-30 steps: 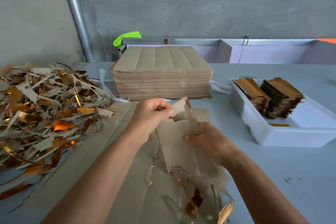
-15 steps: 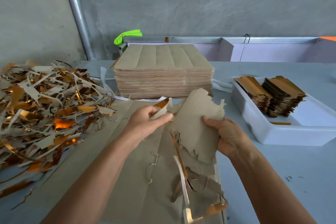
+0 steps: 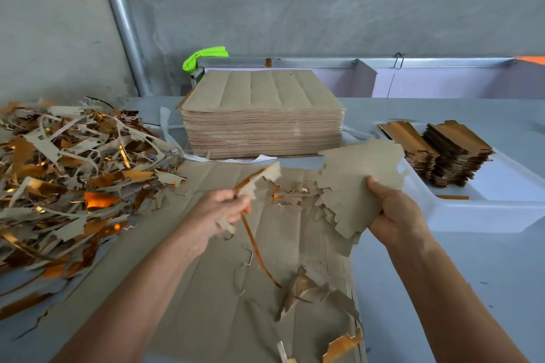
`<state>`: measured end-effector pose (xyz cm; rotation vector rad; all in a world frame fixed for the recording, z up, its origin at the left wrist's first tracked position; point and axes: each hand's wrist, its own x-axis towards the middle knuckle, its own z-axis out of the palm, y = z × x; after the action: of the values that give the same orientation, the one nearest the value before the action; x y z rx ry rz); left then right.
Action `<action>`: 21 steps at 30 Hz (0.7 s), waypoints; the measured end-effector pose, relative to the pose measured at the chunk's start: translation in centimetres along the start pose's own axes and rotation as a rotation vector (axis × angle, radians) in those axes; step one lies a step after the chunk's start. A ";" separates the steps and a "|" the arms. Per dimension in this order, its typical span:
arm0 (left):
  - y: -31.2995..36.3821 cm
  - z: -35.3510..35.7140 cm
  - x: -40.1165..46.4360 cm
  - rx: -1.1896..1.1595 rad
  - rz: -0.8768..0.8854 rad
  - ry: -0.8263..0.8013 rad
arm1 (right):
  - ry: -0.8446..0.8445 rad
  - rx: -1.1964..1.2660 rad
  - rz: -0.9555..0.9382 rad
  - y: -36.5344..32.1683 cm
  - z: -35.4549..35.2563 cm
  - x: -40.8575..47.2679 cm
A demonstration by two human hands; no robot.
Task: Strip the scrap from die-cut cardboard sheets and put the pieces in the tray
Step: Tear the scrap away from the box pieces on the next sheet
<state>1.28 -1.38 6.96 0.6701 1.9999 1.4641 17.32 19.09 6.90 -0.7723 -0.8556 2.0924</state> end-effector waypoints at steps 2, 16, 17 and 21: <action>0.0 -0.9 0.2 -0.025 -0.037 0.113 | 0.008 0.040 0.004 -0.2 -0.3 0.1; -1.6 2.6 -1.6 0.991 0.226 -0.159 | 0.098 0.185 -0.005 -1.6 -1.8 0.4; -2.2 3.7 -2.3 0.964 0.257 -0.342 | 0.100 0.192 -0.007 -1.6 -1.9 0.3; -4.3 5.4 -2.6 1.077 0.330 -0.549 | 0.114 0.214 -0.009 -1.8 -2.7 0.2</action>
<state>6.60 -0.72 1.96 1.6709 2.1386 0.1270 19.96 21.01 6.64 -0.7620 -0.5617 2.0696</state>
